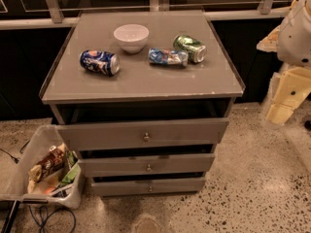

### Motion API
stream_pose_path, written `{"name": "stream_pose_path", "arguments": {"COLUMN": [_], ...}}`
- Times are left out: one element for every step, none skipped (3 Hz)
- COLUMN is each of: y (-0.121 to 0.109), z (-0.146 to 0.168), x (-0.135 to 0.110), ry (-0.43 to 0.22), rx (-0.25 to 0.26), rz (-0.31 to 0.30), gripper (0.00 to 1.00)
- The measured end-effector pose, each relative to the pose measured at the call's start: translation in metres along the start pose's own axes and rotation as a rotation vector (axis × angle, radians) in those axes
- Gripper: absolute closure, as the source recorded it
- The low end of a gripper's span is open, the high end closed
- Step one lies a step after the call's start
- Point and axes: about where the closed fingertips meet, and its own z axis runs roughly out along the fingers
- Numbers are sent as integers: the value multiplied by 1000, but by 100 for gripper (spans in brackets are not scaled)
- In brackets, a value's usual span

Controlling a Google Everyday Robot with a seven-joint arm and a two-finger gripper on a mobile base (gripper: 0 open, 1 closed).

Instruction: Open middle drawer

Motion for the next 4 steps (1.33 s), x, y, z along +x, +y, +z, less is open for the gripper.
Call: {"name": "stream_pose_path", "arguments": {"y": [0, 0, 4, 7], "z": [0, 12, 46, 77], "x": [0, 5, 15, 22], "ry": [0, -42, -132, -212], "rx": [0, 10, 12, 20], "rz": [0, 1, 1, 13], "gripper": [0, 0, 0, 0]}}
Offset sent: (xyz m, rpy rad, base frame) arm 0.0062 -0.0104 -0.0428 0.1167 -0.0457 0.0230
